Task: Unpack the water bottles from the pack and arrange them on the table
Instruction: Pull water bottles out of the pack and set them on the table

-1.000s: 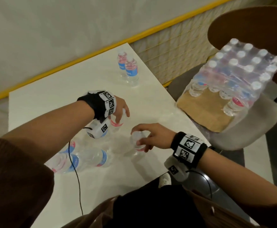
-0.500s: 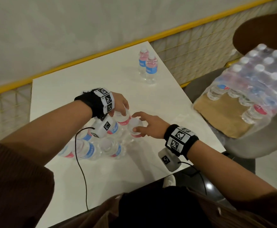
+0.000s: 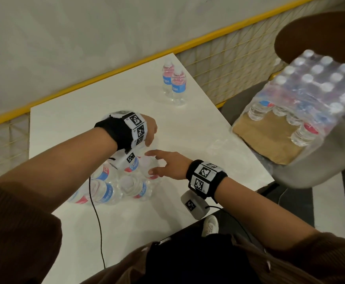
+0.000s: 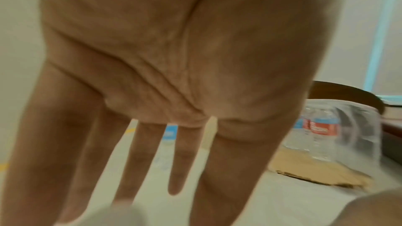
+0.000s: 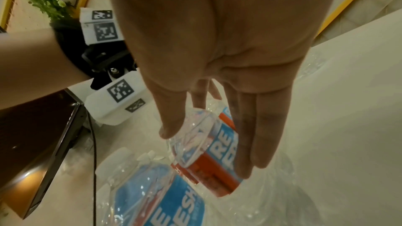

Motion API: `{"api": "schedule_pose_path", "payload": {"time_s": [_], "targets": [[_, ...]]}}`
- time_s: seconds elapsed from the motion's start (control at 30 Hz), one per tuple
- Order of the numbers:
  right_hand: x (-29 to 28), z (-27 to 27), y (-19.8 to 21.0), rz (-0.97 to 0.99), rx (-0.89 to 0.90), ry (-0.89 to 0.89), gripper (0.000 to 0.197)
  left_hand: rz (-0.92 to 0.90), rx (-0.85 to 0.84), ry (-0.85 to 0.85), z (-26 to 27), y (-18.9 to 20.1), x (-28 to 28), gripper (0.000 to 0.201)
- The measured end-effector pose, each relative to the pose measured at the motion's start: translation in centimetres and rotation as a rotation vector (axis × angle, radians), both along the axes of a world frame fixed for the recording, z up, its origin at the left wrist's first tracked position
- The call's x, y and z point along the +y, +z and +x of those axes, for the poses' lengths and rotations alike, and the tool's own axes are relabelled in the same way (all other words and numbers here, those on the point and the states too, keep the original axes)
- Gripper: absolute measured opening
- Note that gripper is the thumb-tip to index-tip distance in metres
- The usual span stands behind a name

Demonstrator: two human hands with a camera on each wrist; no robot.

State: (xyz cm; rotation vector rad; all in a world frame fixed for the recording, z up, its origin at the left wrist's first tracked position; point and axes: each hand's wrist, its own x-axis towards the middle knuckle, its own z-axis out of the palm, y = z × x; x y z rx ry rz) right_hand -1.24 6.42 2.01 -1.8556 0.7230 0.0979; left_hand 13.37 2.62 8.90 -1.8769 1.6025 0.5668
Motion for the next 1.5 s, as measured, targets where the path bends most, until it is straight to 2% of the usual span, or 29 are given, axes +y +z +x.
{"api": "schedule_pose_path", "payload": {"time_s": [0.03, 0.1, 0.17, 0.23, 0.4, 0.47, 0.6, 0.7, 0.77, 0.87, 0.9, 0.97, 1.0, 1.03, 1.13, 1.27, 1.37, 1.43, 1.5], "targets": [[-0.3, -0.8, -0.1, -0.035, 0.019, -0.006, 0.061, -0.048, -0.022, -0.02, -0.8, 0.2, -0.3, 0.036], [-1.3, -2.7, -0.5, -0.032, 0.058, -0.068, 0.063, -0.116, -0.02, -0.079, -3.0, 0.5, -1.1, 0.014], [-2.7, -4.9, -1.0, -0.008, 0.083, -0.151, 0.063, -0.152, 0.04, -0.132, -5.9, -0.4, -2.3, 0.041], [-4.2, -7.1, -1.3, 0.002, 0.095, -0.235, 0.058, -0.185, 0.148, -0.139, -9.2, -1.3, -3.5, 0.051], [-8.7, -13.5, -2.5, 0.06, 0.099, -0.498, 0.037, -0.32, 0.422, -0.155, -16.0, -3.5, -7.8, 0.057], [-11.0, -16.3, -2.5, 0.053, 0.092, -0.675, 0.041, -0.368, 0.49, -0.207, -18.4, -3.6, -9.3, 0.06], [-16.2, -20.8, -0.8, -0.019, 0.093, -0.991, 0.056, -0.394, 0.512, -0.281, -22.0, -3.6, -12.2, 0.067], [-18.7, -22.2, 1.0, 0.056, 0.094, -0.988, 0.042, -0.496, 0.544, -0.284, -23.1, -3.8, -13.1, 0.062], [-20.6, -22.4, 0.8, 0.111, 0.033, -1.028, 0.041, -0.534, 0.577, -0.288, -23.1, -4.2, -13.0, 0.063], [-24.9, -23.7, -3.6, 0.16, 0.086, -1.001, 0.072, -0.52, 0.614, -0.298, -22.3, -5.0, -12.9, 0.066], [-24.7, -23.3, -3.0, 0.185, 0.11, -0.99, 0.067, -0.51, 0.616, -0.299, -22.0, -5.1, -12.9, 0.067], [-21.7, -22.5, 1.3, 0.247, 0.176, -1.068, 0.039, -0.491, 0.625, -0.295, -21.5, -5.2, -12.9, 0.071], [-20.7, -22.3, 2.5, 0.264, 0.211, -1.112, 0.035, -0.482, 0.635, -0.29, -21.2, -5.3, -12.9, 0.073], [-19.9, -22.5, 3.1, 0.25, 0.237, -1.133, 0.036, -0.473, 0.639, -0.284, -21.0, -5.3, -13.0, 0.075], [-20.2, -22.4, 2.9, 0.208, 0.131, -1.172, 0.04, -0.451, 0.609, -0.251, -21.1, -5.4, -13.3, 0.079], [-19.1, -21.2, 2.2, 0.09, 0.116, -0.927, 0.044, -0.462, 0.603, -0.172, -22.2, -5.3, -14.0, 0.074], [-17.0, -21.0, 2.2, -0.054, 0.119, -0.935, 0.047, -0.423, 0.628, -0.142, -23.5, -5.5, -14.6, 0.07], [-16.5, -21.4, 1.3, -0.024, 0.05, -0.953, 0.053, -0.426, 0.603, -0.15, -24.1, -5.9, -15.3, 0.062], [-16.6, -22.4, 0.2, 0.121, -0.045, -1.095, 0.057, -0.457, 0.581, -0.128, -24.3, -6.3, -16.2, 0.056]]}}
